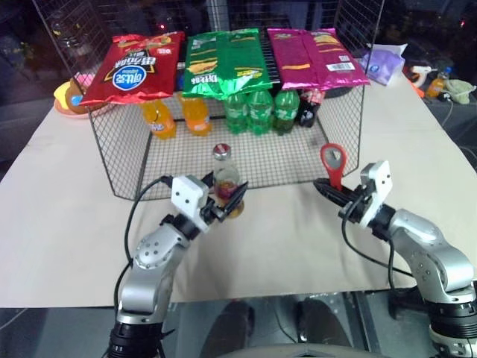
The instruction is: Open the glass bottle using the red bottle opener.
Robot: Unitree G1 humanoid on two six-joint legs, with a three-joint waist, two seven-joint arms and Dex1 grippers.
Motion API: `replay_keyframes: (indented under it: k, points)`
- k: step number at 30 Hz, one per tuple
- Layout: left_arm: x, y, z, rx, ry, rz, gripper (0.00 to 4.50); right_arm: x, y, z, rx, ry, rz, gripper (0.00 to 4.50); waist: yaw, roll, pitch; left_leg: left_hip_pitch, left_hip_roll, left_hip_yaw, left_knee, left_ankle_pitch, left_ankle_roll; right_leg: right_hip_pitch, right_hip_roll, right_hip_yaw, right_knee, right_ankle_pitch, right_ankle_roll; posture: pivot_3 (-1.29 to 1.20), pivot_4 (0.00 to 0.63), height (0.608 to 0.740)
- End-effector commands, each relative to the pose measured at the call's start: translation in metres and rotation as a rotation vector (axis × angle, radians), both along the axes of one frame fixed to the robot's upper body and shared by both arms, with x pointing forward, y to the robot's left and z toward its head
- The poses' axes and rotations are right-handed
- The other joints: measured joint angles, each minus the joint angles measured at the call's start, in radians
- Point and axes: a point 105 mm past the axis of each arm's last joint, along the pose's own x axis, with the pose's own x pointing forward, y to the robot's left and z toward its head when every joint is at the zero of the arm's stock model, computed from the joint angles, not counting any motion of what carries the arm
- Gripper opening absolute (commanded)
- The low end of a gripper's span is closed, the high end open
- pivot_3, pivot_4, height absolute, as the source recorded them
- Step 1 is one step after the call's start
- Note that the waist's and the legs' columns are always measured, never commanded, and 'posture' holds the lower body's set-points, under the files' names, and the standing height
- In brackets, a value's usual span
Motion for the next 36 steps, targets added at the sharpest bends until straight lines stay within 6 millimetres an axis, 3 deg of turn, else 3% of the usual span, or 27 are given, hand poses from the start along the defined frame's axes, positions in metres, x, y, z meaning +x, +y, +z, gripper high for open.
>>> replay_keyframes:
  k: [1, 2, 21, 36]
  points:
    - [-0.005, -0.002, 0.016, -0.011, -0.089, -0.013, 4.01, -0.003, 0.002, 0.008, -0.004, -0.041, 0.017, 0.00, 0.000, 0.000, 0.000, 0.000, 0.000, 0.000, 0.000, 0.000, 0.000, 0.000, 0.000, 0.000, 0.000, 0.000, 0.000, 0.00, 0.150, 0.740]
    - [-0.005, -0.003, 0.016, -0.009, -0.093, -0.015, 4.46, -0.003, 0.002, 0.008, -0.003, -0.040, 0.018, 0.00, 0.000, 0.000, 0.000, 0.000, 0.000, 0.000, 0.000, 0.000, 0.000, 0.000, 0.000, 0.000, 0.000, 0.000, 0.000, 0.00, 0.150, 0.740]
    - [-0.015, -0.017, 0.030, -0.007, -0.163, -0.087, 4.46, 0.003, 0.006, 0.015, -0.018, -0.083, 0.030, 0.00, -0.001, 0.000, 0.000, 0.000, 0.000, 0.000, 0.000, 0.000, 0.000, 0.000, 0.000, 0.000, 0.000, 0.000, 0.000, 0.00, 0.150, 0.740]
    - [-0.023, -0.015, 0.041, -0.057, -0.195, -0.089, 4.46, 0.005, 0.014, 0.015, -0.023, -0.097, 0.069, 0.00, -0.001, 0.000, 0.000, 0.000, 0.000, 0.000, 0.000, 0.000, 0.000, 0.000, 0.000, 0.000, 0.000, 0.000, 0.000, 0.00, 0.150, 0.740]
